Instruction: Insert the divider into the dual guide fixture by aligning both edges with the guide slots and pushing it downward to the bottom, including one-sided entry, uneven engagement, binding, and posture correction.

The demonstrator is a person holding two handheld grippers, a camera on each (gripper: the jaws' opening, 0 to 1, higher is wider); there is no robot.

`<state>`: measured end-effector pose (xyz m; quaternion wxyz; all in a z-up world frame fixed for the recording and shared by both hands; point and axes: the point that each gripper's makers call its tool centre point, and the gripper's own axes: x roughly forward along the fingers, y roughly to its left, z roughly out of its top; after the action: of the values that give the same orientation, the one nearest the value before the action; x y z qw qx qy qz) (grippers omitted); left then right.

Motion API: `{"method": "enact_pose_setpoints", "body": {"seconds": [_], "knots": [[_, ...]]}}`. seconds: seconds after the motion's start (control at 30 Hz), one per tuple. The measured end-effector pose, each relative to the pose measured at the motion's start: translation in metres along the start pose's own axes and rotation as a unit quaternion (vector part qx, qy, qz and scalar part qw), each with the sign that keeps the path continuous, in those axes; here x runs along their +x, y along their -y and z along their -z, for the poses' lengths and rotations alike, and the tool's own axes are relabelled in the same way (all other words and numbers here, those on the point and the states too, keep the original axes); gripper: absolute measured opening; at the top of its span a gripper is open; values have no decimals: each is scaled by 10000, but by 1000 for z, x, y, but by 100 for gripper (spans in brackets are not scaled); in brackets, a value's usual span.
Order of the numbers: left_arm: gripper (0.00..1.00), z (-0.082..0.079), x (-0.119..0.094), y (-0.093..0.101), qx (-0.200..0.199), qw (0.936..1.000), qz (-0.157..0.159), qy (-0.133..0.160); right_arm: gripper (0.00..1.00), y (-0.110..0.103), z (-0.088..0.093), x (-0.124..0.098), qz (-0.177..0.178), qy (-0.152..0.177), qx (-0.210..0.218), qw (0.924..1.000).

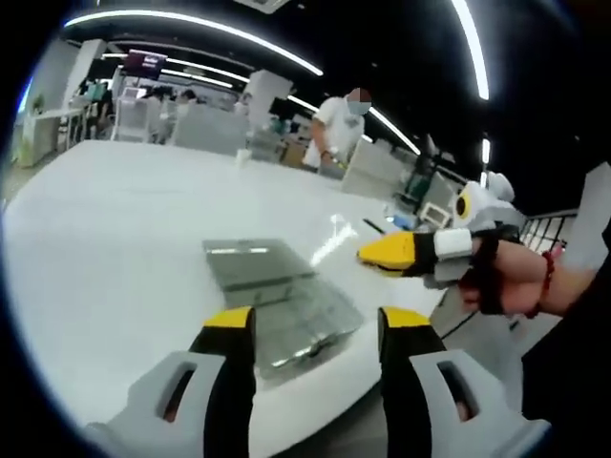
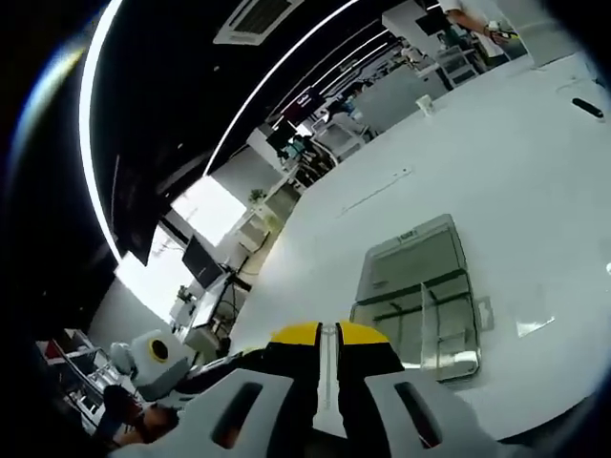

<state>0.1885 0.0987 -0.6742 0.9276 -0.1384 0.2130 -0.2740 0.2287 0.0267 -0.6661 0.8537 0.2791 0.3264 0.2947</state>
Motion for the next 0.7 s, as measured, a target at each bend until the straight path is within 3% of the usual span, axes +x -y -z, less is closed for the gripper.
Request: {"method": "enact_pose_setpoints", "body": {"seconds": [0.37, 0.53, 0.7], "knots": [[54, -6, -5, -5, 292, 9992, 277, 37, 0, 5, 7, 15, 478, -189, -177, 9985], [56, 0, -4, -13, 394, 9986, 341, -76, 0, 9, 8, 18, 608, -249, -8, 9978], [59, -1, -3, -16, 389, 9985, 393, -7, 0, 13, 11, 20, 687, -377, 28, 9969]]}}
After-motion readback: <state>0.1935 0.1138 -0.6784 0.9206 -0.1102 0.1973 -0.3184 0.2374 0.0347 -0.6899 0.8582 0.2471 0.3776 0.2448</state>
